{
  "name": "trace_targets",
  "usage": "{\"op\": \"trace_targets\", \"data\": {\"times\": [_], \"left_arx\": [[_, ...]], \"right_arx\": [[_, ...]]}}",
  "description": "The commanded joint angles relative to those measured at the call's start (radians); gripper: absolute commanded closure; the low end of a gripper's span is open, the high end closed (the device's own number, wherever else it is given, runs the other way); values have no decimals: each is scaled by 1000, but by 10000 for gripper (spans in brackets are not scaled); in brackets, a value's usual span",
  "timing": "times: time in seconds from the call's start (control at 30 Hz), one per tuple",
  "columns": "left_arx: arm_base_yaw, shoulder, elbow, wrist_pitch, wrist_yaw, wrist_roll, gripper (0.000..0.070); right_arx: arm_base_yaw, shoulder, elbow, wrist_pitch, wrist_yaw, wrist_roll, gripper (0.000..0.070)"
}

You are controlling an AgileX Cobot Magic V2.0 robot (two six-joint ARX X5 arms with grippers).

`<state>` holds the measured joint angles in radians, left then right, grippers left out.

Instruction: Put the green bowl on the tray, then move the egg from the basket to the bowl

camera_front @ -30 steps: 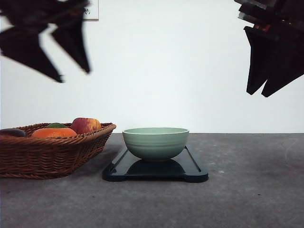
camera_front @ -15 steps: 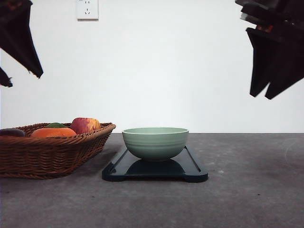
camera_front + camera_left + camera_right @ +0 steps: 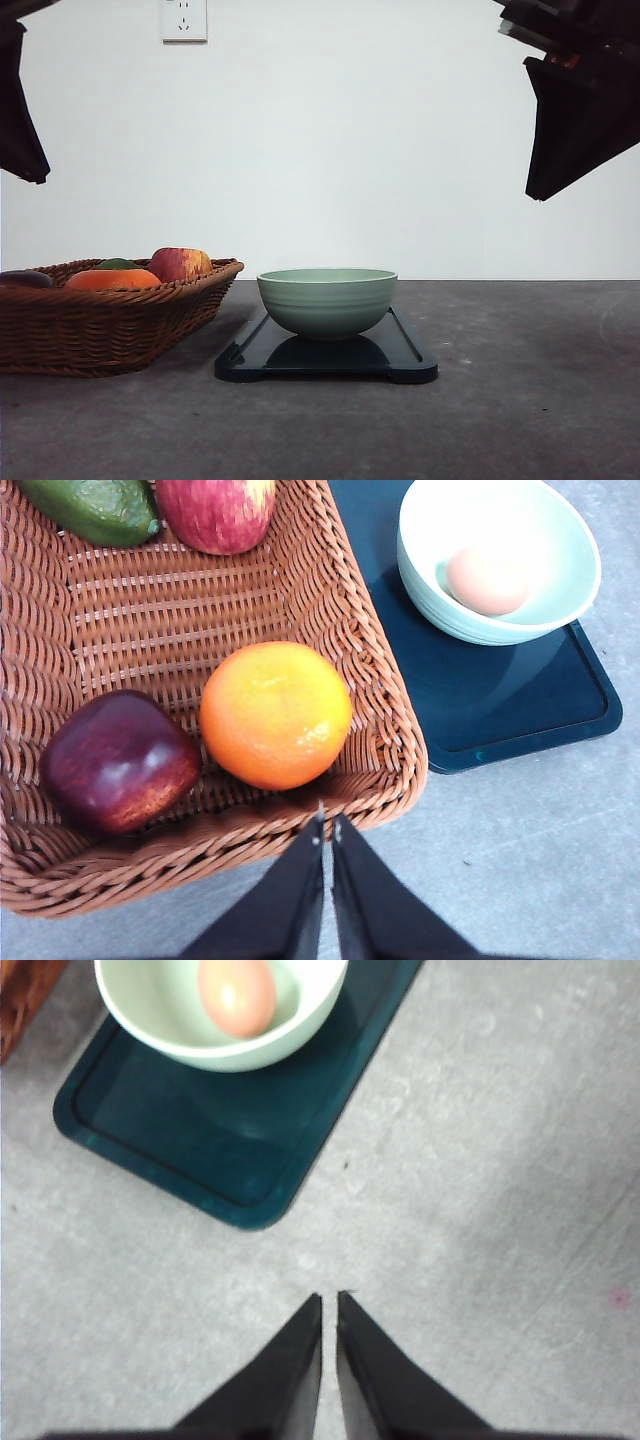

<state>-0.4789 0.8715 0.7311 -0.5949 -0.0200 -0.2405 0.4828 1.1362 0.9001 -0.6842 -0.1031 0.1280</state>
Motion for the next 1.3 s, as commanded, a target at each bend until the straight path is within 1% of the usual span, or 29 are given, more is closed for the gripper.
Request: {"op": "trace_targets", "data": {"times": [0.0, 0.1, 0.17, 0.2, 0.23, 0.33, 0.43, 0.6, 0.73, 0.97, 1.17, 1.27], "left_arx": [[-4, 4, 6, 9, 0, -7, 700], [-5, -3, 6, 10, 0, 4, 700], [11, -21, 6, 11, -19, 110, 700], [21, -29, 4, 11, -17, 131, 700], [37, -39, -1, 13, -16, 135, 700], [100, -90, -30, 36, -16, 134, 700], [172, -178, -93, 115, -16, 135, 700], [289, -349, -246, 270, -16, 135, 700], [353, -482, -375, 320, -16, 134, 700], [413, -716, -581, 333, -16, 134, 700], [425, -840, -668, 333, -16, 135, 700], [429, -868, -691, 339, -16, 131, 700]], "right_arx": [[6, 6, 10, 7, 0, 2, 683], [6, 6, 10, 7, -1, 2, 683], [6, 6, 10, 7, 0, 2, 683], [6, 6, 10, 8, -1, 2, 683], [6, 6, 10, 7, -1, 2, 683], [6, 6, 10, 7, 0, 2, 683], [6, 6, 10, 7, 0, 2, 683], [6, 6, 10, 8, 0, 2, 683], [6, 6, 10, 7, 0, 2, 683], [6, 6, 10, 7, 0, 2, 683], [6, 6, 10, 7, 0, 2, 682], [6, 6, 10, 8, 0, 2, 683]]}}
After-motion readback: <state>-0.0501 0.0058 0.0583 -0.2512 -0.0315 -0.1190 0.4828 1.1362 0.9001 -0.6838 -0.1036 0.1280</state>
